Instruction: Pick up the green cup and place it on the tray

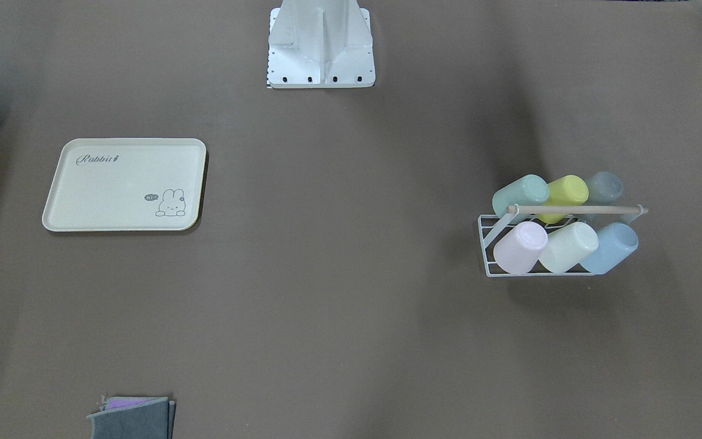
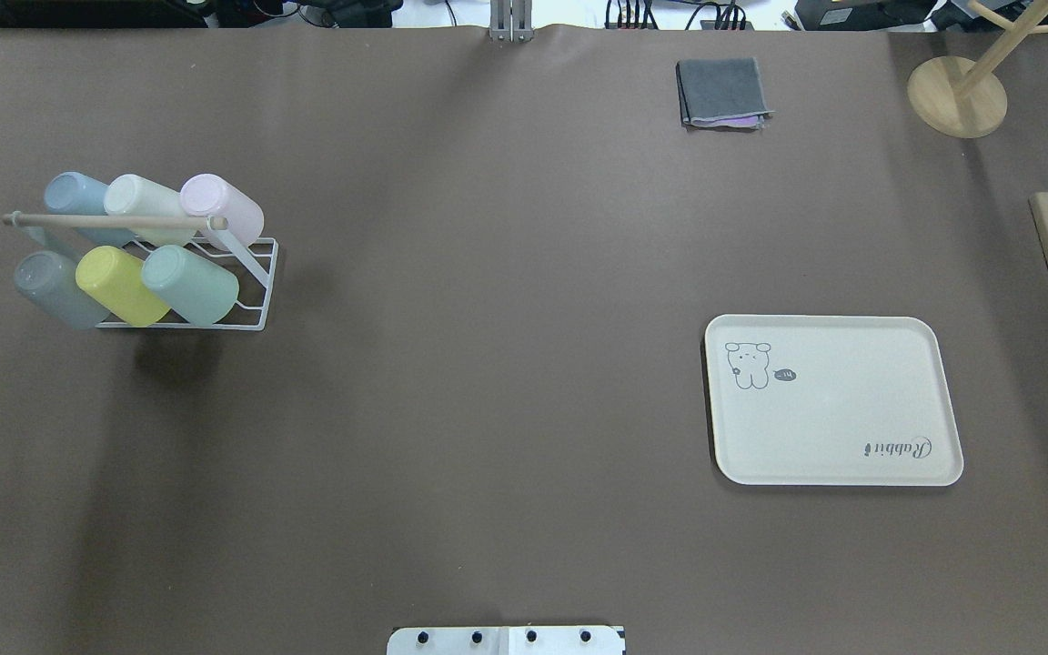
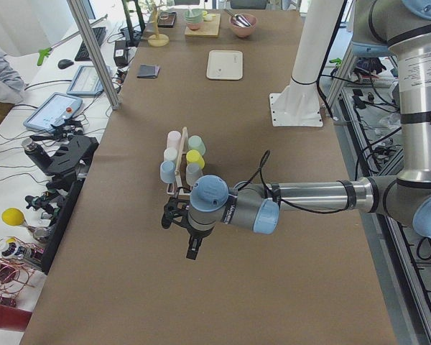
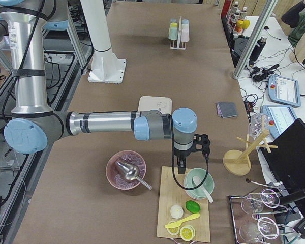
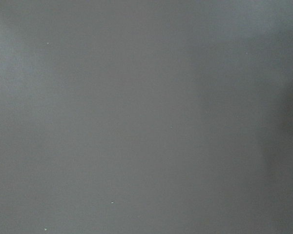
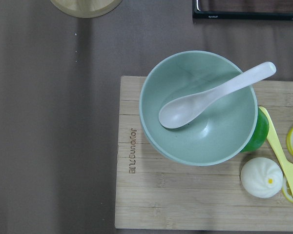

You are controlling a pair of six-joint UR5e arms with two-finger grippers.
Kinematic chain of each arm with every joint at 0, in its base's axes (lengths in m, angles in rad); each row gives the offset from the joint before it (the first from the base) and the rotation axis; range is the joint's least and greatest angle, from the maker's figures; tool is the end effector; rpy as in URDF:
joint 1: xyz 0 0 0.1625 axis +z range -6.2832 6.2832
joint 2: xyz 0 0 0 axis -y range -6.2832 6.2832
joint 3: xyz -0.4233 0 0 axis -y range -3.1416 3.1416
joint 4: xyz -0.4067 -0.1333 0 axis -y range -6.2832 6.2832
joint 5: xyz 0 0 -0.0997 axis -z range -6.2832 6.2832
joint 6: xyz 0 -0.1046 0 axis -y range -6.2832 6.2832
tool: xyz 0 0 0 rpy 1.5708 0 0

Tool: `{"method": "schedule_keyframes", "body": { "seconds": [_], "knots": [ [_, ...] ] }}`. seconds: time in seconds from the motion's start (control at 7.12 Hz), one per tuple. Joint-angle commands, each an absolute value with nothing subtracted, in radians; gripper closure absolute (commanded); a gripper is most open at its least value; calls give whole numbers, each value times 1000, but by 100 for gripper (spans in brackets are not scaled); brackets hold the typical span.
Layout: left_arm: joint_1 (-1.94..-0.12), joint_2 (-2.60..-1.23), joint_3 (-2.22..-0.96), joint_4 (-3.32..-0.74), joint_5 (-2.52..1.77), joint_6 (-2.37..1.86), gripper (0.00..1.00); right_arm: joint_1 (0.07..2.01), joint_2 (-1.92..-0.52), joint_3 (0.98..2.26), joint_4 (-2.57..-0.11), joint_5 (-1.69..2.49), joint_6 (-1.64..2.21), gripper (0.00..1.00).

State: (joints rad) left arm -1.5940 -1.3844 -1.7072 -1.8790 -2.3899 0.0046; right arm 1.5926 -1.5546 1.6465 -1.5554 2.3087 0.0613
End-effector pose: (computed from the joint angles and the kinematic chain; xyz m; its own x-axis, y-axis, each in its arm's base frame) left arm -0.0671 -0.4409 0.6424 0.6871 0.1751 -0.7051 0.0193 0.9658 0.2586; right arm 0.0742 -0.5178 0.6147 0.7386 0.0051 0.6742 -0.0671 0.9956 0.0659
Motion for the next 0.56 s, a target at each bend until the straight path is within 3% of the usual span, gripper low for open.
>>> {"method": "schedule_keyframes", "body": {
  "seconds": [0.0,0.42],
  "knots": [
    [-1594,-1381,-1712,-1876,-2390,5,2,1592,-1552,1644,-1555,2306,57,0],
    [-1583,-1356,-1726,-1876,-2398,5,2,1592,-1549,1646,-1555,2306,55,0]
  ]
}}
